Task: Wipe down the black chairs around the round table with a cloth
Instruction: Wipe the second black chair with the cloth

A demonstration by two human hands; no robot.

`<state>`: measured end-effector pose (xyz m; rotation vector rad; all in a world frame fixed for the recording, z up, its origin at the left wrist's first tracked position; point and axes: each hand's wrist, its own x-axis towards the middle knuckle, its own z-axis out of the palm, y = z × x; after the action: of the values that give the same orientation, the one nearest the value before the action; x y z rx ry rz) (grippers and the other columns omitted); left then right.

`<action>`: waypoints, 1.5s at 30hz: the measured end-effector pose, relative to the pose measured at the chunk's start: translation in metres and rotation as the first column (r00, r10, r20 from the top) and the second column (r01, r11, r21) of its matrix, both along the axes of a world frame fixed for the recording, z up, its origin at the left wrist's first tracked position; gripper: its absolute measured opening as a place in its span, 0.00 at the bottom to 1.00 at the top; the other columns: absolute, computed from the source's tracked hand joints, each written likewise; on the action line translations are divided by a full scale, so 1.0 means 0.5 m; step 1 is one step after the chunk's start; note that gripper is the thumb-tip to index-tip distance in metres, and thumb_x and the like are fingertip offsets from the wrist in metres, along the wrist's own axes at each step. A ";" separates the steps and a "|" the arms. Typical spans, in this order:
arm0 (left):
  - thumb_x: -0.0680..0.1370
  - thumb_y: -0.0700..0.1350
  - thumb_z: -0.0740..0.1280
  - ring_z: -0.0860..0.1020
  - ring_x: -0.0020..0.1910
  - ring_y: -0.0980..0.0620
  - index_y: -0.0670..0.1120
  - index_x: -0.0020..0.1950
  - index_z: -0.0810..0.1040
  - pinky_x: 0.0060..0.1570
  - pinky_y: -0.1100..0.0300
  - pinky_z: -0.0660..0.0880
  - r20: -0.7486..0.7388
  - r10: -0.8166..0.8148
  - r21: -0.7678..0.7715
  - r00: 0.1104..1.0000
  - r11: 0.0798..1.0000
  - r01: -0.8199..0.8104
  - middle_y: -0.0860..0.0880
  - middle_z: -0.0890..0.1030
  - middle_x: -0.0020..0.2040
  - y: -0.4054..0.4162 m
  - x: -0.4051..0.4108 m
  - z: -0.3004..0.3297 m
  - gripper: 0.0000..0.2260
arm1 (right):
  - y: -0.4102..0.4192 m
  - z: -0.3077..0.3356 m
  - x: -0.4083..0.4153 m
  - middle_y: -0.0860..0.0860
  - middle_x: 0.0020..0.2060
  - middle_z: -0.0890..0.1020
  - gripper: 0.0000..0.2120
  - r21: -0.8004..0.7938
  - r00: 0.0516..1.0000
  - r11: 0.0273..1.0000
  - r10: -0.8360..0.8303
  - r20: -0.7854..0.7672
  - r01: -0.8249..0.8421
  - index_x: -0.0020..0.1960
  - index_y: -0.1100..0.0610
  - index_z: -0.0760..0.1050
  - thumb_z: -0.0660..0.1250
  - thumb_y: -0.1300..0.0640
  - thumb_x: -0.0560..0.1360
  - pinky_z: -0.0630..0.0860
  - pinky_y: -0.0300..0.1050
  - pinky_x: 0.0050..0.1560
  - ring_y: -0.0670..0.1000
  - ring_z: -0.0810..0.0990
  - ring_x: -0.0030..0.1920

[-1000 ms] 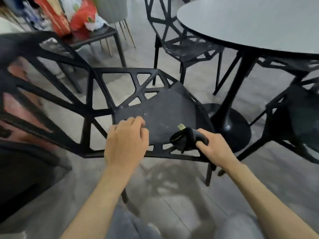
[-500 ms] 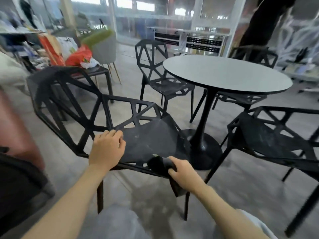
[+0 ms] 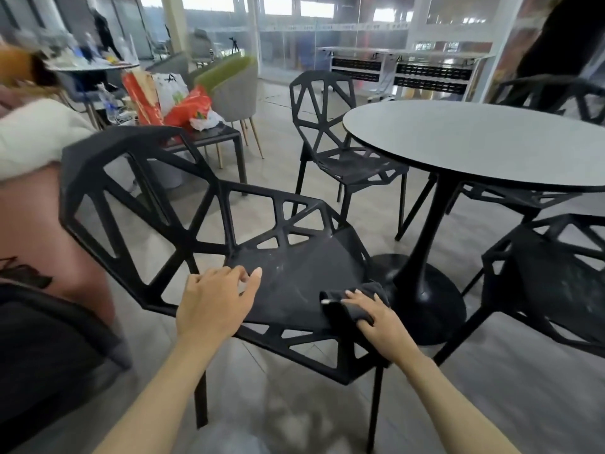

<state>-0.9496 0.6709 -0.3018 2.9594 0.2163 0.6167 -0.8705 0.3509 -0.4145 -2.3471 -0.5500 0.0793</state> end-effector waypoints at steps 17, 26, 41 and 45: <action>0.84 0.50 0.65 0.72 0.32 0.50 0.48 0.35 0.77 0.38 0.54 0.66 0.302 0.161 -0.096 0.940 0.986 -0.138 0.53 0.77 0.31 -0.065 -0.011 -0.032 0.17 | 0.064 0.018 -0.171 0.31 0.49 0.83 0.20 0.106 0.962 0.959 -0.268 0.052 0.261 0.59 0.38 0.81 0.67 0.59 0.74 0.74 0.34 0.55 0.36 0.79 0.54; 0.81 0.50 0.71 0.70 0.27 0.49 0.48 0.33 0.76 0.30 0.58 0.66 0.315 -0.050 -0.070 0.948 0.995 0.075 0.52 0.73 0.28 0.090 -0.048 -0.027 0.17 | 0.178 0.016 -0.316 0.35 0.43 0.83 0.20 0.161 0.964 0.958 -0.253 0.079 0.239 0.60 0.39 0.80 0.61 0.48 0.70 0.76 0.34 0.43 0.38 0.81 0.43; 0.81 0.57 0.64 0.70 0.26 0.53 0.50 0.30 0.70 0.29 0.62 0.60 0.028 0.058 -0.050 0.998 0.997 -0.057 0.53 0.73 0.27 0.173 -0.056 -0.012 0.22 | 0.144 -0.035 -0.117 0.44 0.69 0.78 0.27 0.150 0.983 0.983 -0.130 0.127 0.110 0.69 0.52 0.78 0.66 0.66 0.71 0.56 0.48 0.81 0.45 0.70 0.74; 0.80 0.57 0.66 0.69 0.26 0.55 0.51 0.28 0.67 0.29 0.62 0.60 0.007 0.100 -0.065 0.995 0.993 -0.099 0.54 0.71 0.25 0.167 -0.058 -0.016 0.22 | 0.194 -0.040 -0.179 0.42 0.68 0.78 0.27 0.348 0.926 0.876 -0.373 0.053 0.333 0.70 0.53 0.78 0.63 0.62 0.71 0.57 0.48 0.81 0.45 0.71 0.74</action>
<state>-0.9785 0.7546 -0.3097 2.8967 0.3774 0.6242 -0.9599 0.4480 -0.4347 -2.0866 -0.1608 -0.3038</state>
